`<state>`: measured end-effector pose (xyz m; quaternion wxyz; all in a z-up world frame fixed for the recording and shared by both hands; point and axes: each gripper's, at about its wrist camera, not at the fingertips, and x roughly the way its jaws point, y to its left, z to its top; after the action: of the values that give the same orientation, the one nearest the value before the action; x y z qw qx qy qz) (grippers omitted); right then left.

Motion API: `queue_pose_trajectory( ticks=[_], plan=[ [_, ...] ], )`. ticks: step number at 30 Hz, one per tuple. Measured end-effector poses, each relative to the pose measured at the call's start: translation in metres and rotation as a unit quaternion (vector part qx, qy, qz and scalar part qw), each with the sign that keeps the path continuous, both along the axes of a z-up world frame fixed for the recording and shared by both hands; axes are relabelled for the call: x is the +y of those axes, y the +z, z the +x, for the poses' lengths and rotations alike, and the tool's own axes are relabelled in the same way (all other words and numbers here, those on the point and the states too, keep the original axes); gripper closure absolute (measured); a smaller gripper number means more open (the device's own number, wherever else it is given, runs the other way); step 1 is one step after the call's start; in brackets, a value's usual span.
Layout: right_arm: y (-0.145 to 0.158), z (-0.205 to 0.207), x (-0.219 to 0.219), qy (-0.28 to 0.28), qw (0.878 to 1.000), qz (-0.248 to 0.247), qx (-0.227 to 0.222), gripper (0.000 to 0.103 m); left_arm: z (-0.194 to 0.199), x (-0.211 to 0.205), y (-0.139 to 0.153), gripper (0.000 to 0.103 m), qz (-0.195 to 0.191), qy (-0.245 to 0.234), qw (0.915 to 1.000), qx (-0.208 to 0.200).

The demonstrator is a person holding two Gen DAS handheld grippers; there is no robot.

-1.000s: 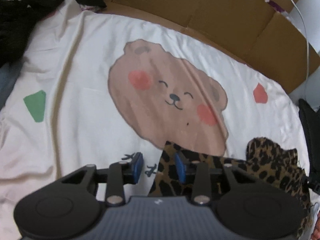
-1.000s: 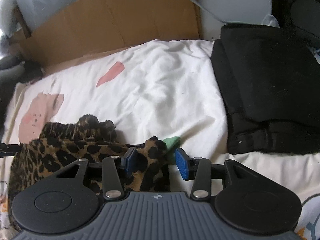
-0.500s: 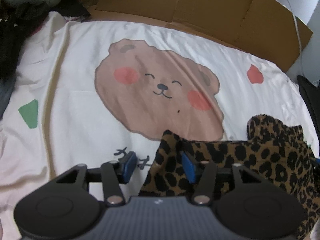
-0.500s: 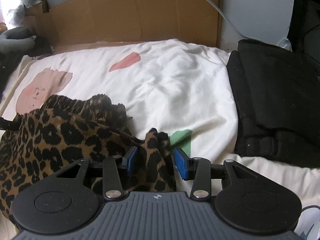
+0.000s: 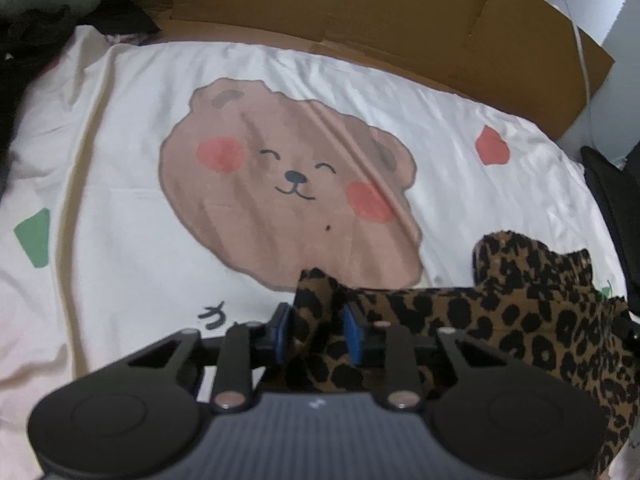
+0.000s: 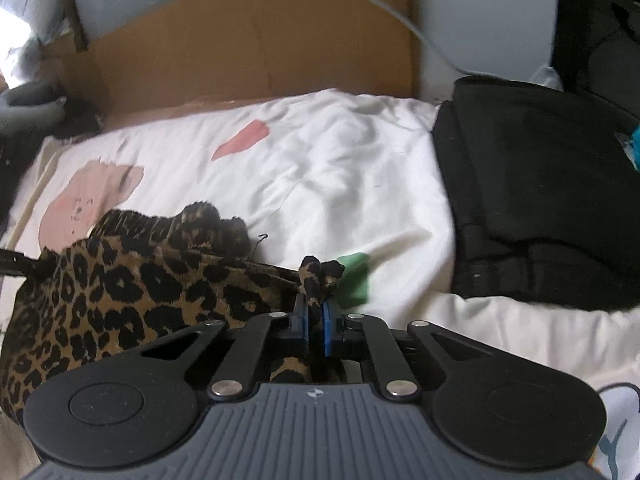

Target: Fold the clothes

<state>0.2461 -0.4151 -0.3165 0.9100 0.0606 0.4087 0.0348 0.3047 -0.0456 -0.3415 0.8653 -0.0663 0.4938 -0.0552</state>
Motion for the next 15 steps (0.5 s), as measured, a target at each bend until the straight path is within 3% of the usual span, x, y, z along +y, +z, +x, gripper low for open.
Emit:
queue_pose_trajectory(
  ticks=[2,4,10,15],
  plan=[
    [0.0,-0.002,0.0,-0.003,1.0,0.0,0.0,0.098,-0.001,0.0,0.001,0.078,-0.003,-0.002,1.0,-0.003],
    [0.001,-0.003,0.0,-0.007,1.0,0.0,-0.002,0.098,-0.002,0.0,0.001,0.093,-0.007,-0.004,0.9999,-0.006],
    [0.015,-0.008,-0.003,-0.021,0.999,0.011,-0.027,0.099,-0.008,0.004,0.01,0.096,-0.016,-0.004,0.9995,-0.028],
    [0.03,-0.013,-0.007,-0.027,0.998,0.024,-0.045,0.099,-0.01,0.021,0.032,0.096,-0.054,0.02,0.9973,-0.045]
  ],
)
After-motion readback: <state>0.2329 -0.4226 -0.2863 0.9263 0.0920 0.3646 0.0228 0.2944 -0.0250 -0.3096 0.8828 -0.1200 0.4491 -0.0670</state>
